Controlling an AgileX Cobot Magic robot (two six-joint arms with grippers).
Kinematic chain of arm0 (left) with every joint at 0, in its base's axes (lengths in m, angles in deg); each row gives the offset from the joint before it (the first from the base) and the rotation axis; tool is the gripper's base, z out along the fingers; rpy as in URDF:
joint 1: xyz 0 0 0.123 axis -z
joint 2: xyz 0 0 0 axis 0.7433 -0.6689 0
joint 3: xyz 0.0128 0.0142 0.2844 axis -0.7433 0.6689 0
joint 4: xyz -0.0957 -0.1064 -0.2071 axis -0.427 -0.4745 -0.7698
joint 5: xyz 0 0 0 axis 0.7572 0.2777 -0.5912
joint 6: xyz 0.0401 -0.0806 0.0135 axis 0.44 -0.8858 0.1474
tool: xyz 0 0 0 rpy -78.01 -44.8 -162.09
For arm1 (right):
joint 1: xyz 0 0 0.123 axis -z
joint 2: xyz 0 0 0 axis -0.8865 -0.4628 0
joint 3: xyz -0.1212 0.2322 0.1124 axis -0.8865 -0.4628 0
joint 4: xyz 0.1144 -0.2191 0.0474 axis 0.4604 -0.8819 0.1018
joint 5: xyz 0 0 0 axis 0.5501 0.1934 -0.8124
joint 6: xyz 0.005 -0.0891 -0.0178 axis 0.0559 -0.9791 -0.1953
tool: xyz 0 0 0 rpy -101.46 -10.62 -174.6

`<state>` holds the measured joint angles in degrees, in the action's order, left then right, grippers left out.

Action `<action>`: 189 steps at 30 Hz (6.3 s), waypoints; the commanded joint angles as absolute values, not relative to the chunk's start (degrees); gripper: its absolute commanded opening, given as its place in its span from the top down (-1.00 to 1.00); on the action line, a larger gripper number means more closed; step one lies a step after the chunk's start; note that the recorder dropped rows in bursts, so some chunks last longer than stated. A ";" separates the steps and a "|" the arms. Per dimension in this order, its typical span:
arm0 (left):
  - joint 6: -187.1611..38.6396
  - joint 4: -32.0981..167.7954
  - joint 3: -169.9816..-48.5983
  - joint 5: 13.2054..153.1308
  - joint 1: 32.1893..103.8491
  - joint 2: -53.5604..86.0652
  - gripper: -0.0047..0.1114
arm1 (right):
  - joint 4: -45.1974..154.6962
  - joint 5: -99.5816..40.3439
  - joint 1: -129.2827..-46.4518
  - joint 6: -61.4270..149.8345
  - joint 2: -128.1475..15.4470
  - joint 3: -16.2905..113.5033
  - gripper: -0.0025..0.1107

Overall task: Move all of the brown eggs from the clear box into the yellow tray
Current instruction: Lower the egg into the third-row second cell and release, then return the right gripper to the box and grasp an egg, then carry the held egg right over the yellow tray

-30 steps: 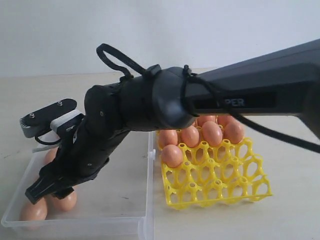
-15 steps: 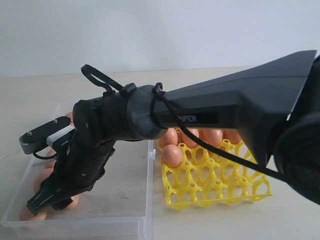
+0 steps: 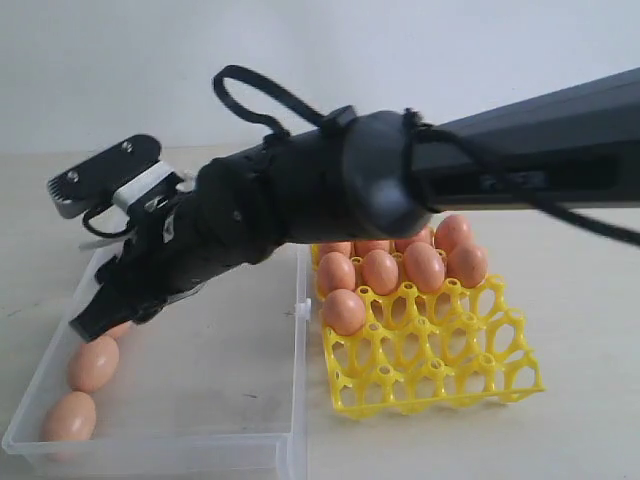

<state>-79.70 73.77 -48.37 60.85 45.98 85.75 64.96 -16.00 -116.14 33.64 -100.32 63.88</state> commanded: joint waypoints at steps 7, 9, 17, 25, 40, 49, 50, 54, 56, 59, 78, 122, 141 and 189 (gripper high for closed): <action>-79.95 73.63 -48.60 61.38 46.41 86.07 0.92 | 63.57 -41.77 -109.20 33.29 -83.94 39.64 0.96; -79.95 73.63 -48.60 61.38 46.41 86.07 0.92 | 63.57 -43.20 -107.26 33.29 -81.68 36.35 0.96; -79.95 73.63 -48.60 61.38 46.41 86.07 0.92 | 63.57 -49.32 -100.08 33.29 -76.68 25.04 0.96; -79.95 73.63 -48.60 61.38 46.41 86.07 0.92 | 63.79 -54.46 -97.76 34.59 -77.69 19.43 0.96; -79.95 73.63 -48.60 61.38 46.41 86.07 0.92 | 63.91 -58.93 -97.76 35.03 -81.11 13.88 0.96; -79.95 73.63 -48.60 61.38 46.41 86.07 0.92 | 63.79 -65.62 -97.76 35.03 -80.41 10.96 0.96; -79.95 73.63 -48.60 61.38 46.41 86.07 0.92 | 63.79 -66.40 -97.76 35.03 -80.41 10.96 0.96; -79.95 73.63 -48.60 61.38 46.41 86.07 0.92 | 64.00 -66.87 -97.76 35.03 -80.44 10.96 0.96; -79.95 73.63 -48.60 61.38 46.41 86.07 0.92 | 64.00 -66.87 -97.76 35.03 -80.44 10.96 0.96; -79.95 73.63 -48.60 61.38 46.41 86.07 0.92 | 64.00 -66.87 -97.76 35.03 -80.54 10.96 0.96; -79.95 73.63 -48.60 61.38 46.41 86.07 0.92 | 62.77 -60.35 -97.76 35.04 -82.81 12.70 -0.37; -79.95 73.63 -48.60 61.38 46.41 86.07 0.92 | 45.58 -9.97 -112.42 13.06 -112.69 80.05 -0.12; -79.95 73.63 -48.60 61.38 46.41 86.07 0.92 | 51.86 -22.42 -112.42 2.91 -121.10 83.96 -0.12; -79.95 73.63 -48.60 61.38 46.41 86.07 0.92 | 54.75 -19.44 -111.36 4.71 -126.49 91.86 0.96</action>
<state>-79.70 73.77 -48.37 60.85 45.98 85.75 54.75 -19.85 -111.77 3.22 -128.83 92.58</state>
